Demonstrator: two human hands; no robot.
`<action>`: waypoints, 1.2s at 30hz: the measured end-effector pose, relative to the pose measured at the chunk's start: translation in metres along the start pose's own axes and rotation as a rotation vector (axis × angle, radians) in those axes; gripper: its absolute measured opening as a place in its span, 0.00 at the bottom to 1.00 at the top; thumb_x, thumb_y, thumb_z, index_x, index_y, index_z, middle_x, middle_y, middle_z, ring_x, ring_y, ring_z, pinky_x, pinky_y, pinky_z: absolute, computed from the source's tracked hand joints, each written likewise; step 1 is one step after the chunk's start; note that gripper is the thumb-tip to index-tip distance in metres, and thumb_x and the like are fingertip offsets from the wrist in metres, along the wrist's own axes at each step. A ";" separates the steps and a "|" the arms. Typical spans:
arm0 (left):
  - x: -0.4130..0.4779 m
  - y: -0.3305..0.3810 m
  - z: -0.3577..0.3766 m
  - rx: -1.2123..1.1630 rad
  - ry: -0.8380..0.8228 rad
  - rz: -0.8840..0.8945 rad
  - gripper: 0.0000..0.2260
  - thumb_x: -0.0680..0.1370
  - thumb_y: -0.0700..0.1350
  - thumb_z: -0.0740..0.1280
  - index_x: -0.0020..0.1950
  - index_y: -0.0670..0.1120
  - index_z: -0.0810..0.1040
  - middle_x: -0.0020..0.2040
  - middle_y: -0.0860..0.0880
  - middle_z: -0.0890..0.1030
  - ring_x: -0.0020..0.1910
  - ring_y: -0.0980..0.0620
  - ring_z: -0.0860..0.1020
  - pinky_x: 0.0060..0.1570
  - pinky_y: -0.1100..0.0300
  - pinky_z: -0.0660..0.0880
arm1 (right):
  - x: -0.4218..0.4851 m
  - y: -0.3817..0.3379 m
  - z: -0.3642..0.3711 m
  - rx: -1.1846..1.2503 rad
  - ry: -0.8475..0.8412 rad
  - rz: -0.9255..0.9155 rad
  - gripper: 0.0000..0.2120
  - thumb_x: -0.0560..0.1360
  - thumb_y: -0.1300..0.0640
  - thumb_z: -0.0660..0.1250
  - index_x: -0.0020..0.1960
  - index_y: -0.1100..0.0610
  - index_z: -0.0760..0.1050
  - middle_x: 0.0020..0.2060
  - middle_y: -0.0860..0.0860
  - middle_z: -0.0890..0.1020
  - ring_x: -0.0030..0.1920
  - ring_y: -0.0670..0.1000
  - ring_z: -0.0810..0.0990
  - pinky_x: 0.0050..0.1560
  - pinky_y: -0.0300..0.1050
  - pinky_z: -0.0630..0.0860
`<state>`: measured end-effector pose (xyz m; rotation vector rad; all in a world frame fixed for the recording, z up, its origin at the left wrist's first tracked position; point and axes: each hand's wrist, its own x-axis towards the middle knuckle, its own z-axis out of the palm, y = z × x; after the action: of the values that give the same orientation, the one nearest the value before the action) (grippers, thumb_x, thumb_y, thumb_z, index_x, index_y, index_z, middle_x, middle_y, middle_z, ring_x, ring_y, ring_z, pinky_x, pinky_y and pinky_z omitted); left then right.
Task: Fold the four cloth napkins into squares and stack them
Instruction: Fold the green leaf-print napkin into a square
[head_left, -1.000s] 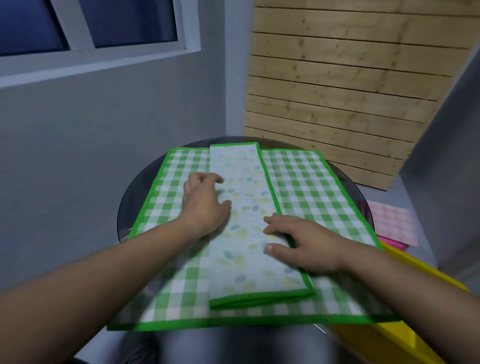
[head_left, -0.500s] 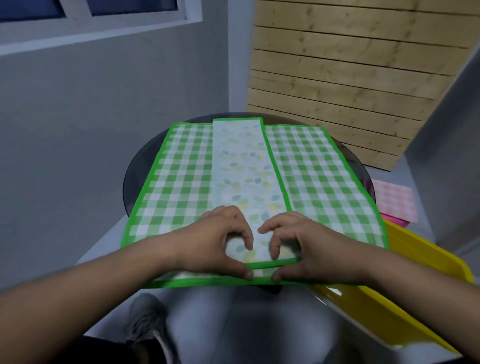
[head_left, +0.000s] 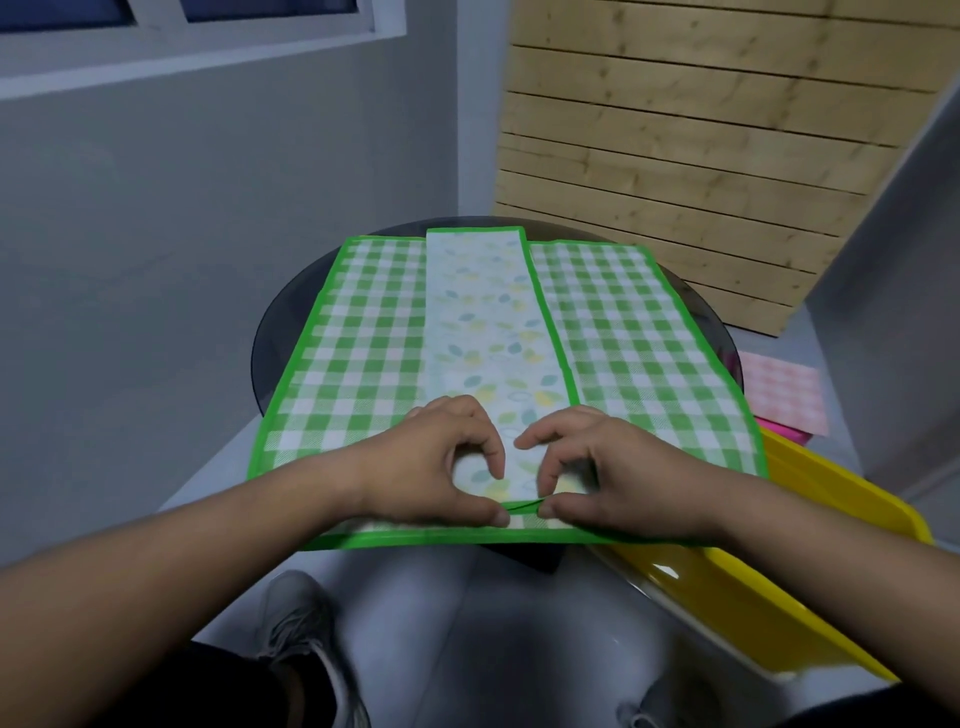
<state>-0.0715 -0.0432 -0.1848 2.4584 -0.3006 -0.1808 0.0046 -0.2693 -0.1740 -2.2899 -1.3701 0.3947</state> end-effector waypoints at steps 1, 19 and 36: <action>0.000 0.000 0.000 -0.007 0.001 -0.002 0.18 0.64 0.61 0.78 0.49 0.56 0.80 0.52 0.57 0.74 0.57 0.61 0.71 0.66 0.56 0.67 | 0.000 0.000 0.000 -0.027 -0.007 -0.016 0.03 0.72 0.48 0.73 0.44 0.46 0.82 0.65 0.39 0.75 0.67 0.37 0.66 0.66 0.31 0.62; 0.004 0.003 -0.005 -0.138 -0.033 -0.016 0.16 0.65 0.58 0.80 0.47 0.55 0.82 0.51 0.53 0.76 0.52 0.57 0.76 0.58 0.56 0.73 | 0.006 0.001 0.006 -0.244 0.040 -0.131 0.04 0.74 0.52 0.65 0.43 0.51 0.74 0.63 0.47 0.76 0.63 0.47 0.72 0.63 0.46 0.69; 0.015 0.021 -0.059 -0.455 0.124 -0.074 0.05 0.72 0.43 0.77 0.41 0.42 0.86 0.36 0.47 0.85 0.34 0.57 0.77 0.36 0.65 0.73 | 0.018 0.002 -0.036 0.434 0.254 0.079 0.08 0.71 0.54 0.77 0.46 0.54 0.80 0.36 0.46 0.81 0.36 0.43 0.78 0.38 0.37 0.73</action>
<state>-0.0487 -0.0281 -0.1262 2.0195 -0.0992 -0.1130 0.0305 -0.2623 -0.1446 -1.9587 -0.9624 0.3691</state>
